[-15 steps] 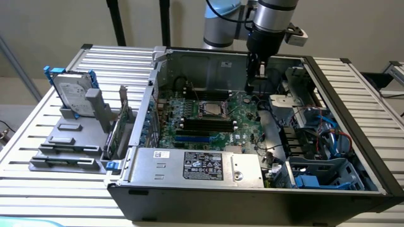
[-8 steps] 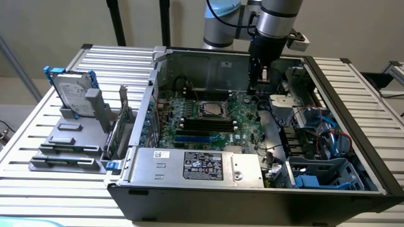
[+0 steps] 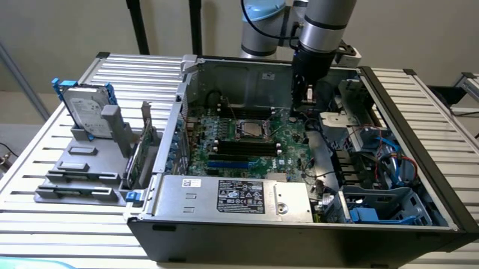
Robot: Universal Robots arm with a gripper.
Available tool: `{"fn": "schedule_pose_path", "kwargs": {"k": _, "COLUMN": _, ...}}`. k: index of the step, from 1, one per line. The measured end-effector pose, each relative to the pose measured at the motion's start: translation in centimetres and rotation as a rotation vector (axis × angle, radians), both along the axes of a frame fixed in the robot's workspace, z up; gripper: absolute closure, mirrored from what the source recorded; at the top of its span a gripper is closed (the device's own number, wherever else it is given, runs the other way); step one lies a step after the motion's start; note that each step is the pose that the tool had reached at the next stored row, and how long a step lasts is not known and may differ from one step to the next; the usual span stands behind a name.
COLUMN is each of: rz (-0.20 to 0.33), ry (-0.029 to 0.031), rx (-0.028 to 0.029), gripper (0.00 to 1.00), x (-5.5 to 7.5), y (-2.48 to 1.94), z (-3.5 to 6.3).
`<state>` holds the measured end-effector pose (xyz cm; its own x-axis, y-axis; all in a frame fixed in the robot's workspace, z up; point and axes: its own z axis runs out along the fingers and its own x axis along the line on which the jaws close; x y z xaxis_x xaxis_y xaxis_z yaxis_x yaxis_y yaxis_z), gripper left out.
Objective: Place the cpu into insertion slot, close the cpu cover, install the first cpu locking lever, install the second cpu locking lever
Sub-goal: 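Close the cpu cover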
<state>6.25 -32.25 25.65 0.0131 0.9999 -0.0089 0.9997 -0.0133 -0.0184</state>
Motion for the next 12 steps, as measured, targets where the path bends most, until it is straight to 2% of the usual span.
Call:
{"fn": "schedule_pose_path", "kwargs": {"k": 5, "rz": 0.0, "ry": -0.0005, "rx": 0.0003, "gripper": 0.89, "x": -0.4, "y": 0.04, "z": -0.89}}
{"fn": "schedule_pose_path", "kwargs": {"k": 6, "rz": 0.001, "ry": 0.0013, "rx": 0.0005, "gripper": 0.89, "x": -0.39, "y": 0.05, "z": -0.94}}
{"fn": "schedule_pose_path", "kwargs": {"k": 9, "rz": 0.0, "ry": 0.0363, "rx": 0.0004, "gripper": 0.89, "x": -0.32, "y": 0.08, "z": -0.92}}
{"fn": "schedule_pose_path", "kwargs": {"k": 12, "rz": 0.001, "ry": 0.0747, "rx": 0.0006, "gripper": 0.89, "x": -0.18, "y": 0.09, "z": -0.83}}
